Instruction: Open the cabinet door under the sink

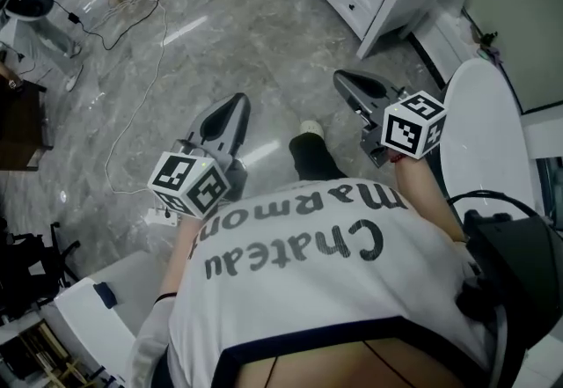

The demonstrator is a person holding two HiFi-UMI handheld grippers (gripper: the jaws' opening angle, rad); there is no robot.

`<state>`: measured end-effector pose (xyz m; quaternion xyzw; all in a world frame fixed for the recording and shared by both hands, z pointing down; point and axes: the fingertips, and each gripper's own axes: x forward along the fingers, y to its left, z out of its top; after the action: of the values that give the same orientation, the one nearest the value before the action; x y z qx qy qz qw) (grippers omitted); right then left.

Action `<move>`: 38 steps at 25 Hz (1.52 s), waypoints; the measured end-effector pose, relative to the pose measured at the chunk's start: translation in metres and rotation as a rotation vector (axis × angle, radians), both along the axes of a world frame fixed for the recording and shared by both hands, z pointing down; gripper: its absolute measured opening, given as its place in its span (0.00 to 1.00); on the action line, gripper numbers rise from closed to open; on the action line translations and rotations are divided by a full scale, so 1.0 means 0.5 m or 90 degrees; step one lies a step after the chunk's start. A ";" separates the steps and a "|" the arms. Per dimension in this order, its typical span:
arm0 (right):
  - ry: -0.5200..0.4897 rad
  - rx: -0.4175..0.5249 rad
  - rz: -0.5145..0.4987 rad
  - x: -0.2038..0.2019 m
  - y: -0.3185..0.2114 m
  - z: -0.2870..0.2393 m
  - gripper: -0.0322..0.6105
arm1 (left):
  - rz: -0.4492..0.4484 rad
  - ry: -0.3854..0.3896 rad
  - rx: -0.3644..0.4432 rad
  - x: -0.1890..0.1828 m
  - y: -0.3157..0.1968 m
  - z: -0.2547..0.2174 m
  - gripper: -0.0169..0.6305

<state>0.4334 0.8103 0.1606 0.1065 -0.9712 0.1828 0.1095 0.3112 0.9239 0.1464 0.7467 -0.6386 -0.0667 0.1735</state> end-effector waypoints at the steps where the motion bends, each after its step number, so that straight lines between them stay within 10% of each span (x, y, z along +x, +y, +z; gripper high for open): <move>1: -0.014 0.008 0.000 -0.016 -0.025 -0.007 0.06 | -0.007 0.000 0.009 -0.015 -0.018 -0.001 0.04; 22: 0.012 0.073 -0.029 -0.232 -0.636 -0.061 0.06 | -0.078 -0.030 0.010 -0.254 -0.574 -0.027 0.04; 38: 0.067 0.067 -0.023 -0.247 -0.815 -0.003 0.06 | -0.066 -0.024 -0.034 -0.281 -0.753 0.018 0.04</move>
<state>0.3101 0.4029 0.1593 0.1042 -0.9741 0.1238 0.1580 0.1708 0.5475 0.1555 0.7088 -0.6813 -0.0443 0.1776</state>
